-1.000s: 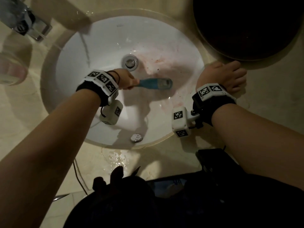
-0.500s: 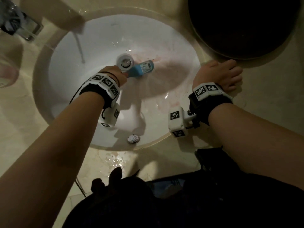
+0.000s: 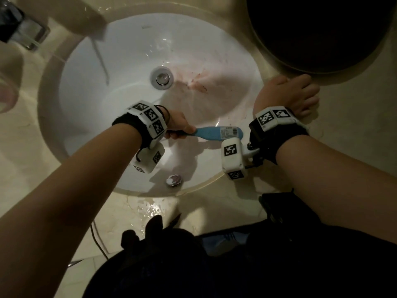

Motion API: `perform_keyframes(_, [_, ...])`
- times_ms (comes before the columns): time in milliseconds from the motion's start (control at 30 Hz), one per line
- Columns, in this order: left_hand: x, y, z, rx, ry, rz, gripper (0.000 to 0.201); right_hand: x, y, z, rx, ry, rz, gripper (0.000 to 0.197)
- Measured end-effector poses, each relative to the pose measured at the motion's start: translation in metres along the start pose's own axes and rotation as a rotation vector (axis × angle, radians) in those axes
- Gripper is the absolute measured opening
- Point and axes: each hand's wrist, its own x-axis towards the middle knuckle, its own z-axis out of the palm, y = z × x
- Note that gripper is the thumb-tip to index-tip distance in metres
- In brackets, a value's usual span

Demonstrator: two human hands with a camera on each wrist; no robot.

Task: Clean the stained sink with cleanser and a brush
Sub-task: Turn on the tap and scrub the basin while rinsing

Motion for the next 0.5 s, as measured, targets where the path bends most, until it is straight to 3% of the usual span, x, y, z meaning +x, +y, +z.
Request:
perform_keyframes(133, [0.007, -0.009, -0.013, 0.212, 0.273, 0.010, 0.045, -0.001, -0.001, 0.000, -0.005, 0.001, 0.007, 0.035])
perform_keyframes(300, [0.007, -0.011, -0.036, 0.215, 0.562, -0.091, 0.048, -0.001, -0.001, -0.001, -0.011, -0.012, 0.008, 0.034])
perform_keyframes(367, [0.007, -0.009, -0.042, 0.163, 0.515, -0.044, 0.048, -0.001, -0.001, -0.002, -0.010, -0.011, 0.006, 0.034])
perform_keyframes(500, [0.003, -0.004, -0.032, 0.034, 0.196, 0.097, 0.045, 0.000, 0.000, -0.001, -0.008, -0.017, -0.005, 0.034])
